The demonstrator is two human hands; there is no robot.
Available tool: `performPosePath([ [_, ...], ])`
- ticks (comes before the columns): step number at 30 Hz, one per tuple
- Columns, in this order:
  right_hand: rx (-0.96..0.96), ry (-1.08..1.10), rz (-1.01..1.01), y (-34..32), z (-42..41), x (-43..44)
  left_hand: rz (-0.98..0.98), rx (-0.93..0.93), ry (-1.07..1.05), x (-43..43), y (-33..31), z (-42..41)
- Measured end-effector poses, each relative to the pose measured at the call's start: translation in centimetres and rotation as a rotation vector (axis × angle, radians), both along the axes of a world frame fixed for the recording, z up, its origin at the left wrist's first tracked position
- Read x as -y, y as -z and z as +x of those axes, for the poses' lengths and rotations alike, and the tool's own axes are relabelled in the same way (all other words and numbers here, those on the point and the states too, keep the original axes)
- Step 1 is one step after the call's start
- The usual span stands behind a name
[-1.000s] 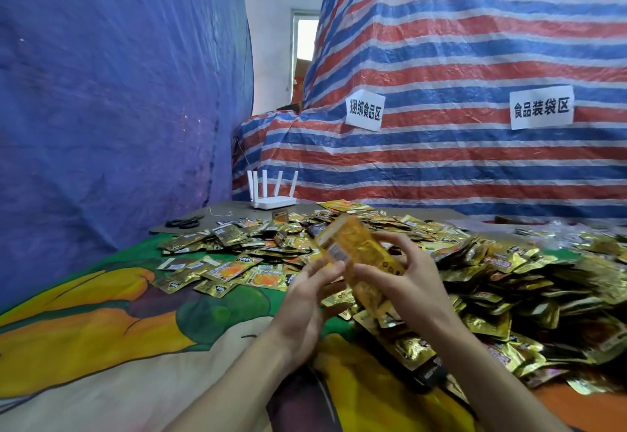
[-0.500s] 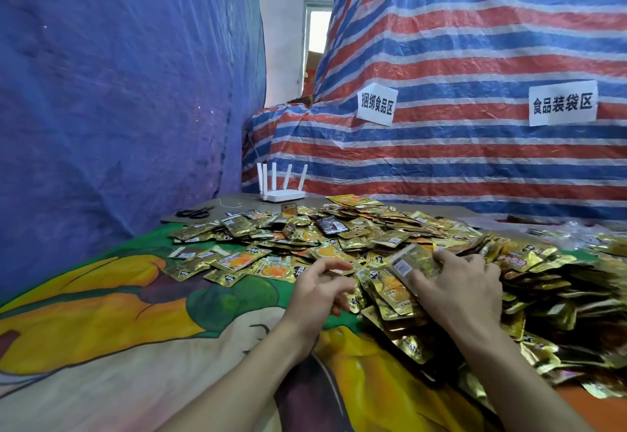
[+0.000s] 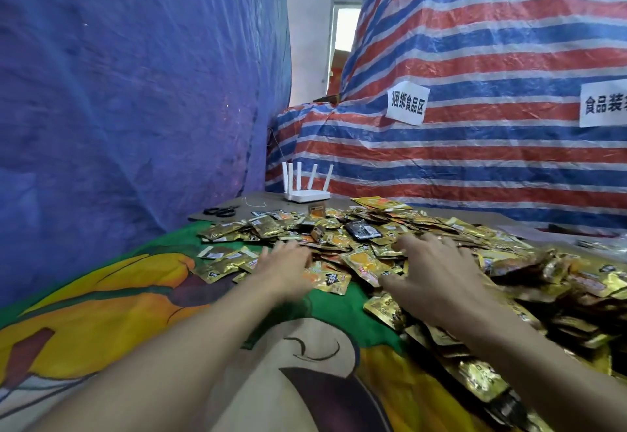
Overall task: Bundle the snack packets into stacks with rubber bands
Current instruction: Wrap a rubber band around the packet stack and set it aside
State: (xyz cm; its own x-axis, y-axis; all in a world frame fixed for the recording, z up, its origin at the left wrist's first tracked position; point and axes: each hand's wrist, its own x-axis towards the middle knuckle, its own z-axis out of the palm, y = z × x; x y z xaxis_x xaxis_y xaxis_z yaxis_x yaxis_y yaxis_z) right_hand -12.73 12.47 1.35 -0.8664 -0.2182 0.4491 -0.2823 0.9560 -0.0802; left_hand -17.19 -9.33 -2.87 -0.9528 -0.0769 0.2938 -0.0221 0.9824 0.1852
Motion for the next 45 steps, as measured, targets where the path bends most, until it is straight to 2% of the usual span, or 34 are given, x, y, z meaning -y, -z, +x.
performPosePath([
  [2,0.130,-0.041,0.070,-0.5,-2.2,1.8,-0.064,0.139,-0.038,3.1,0.3,-1.2],
  [5,0.294,-0.001,0.142,-0.5,-5.9,4.1,-0.064,0.235,-0.062,6.2,0.5,-2.7],
  [9,0.511,0.057,0.139,0.4,-10.0,6.1,0.026,0.356,-0.035,8.2,0.9,-4.2],
  [13,0.644,-0.059,0.153,2.0,-11.9,8.1,0.150,0.419,0.061,9.2,1.4,-4.6],
  [17,0.528,-0.121,0.315,2.9,-12.0,8.8,0.155,0.323,0.110,8.8,1.0,-4.3],
  [21,0.350,-0.287,0.426,2.5,-11.0,8.8,-0.084,0.303,0.110,7.6,0.4,-4.0],
  [25,0.280,-0.276,0.458,3.0,-10.4,9.0,-0.269,0.300,0.112,6.3,0.3,-3.4],
  [28,0.216,-0.194,0.325,3.9,-10.7,9.0,-0.314,0.206,0.083,5.1,1.1,-2.8],
  [31,0.336,-0.041,0.067,4.7,-10.6,9.8,-0.294,0.053,0.029,4.1,2.5,-2.2],
  [34,0.372,0.049,-0.004,5.5,-10.5,10.6,-0.237,-0.032,-0.012,4.0,3.2,-1.6],
  [37,0.265,0.032,0.023,6.0,-10.0,10.6,-0.238,-0.071,-0.023,4.0,3.4,-1.3],
  [40,0.095,-0.028,-0.001,5.9,-9.1,9.9,-0.154,-0.145,-0.036,3.9,3.1,-0.8],
  [45,-0.012,-0.103,-0.262,4.3,-7.7,8.0,0.095,-0.279,-0.072,4.1,2.8,0.8],
])
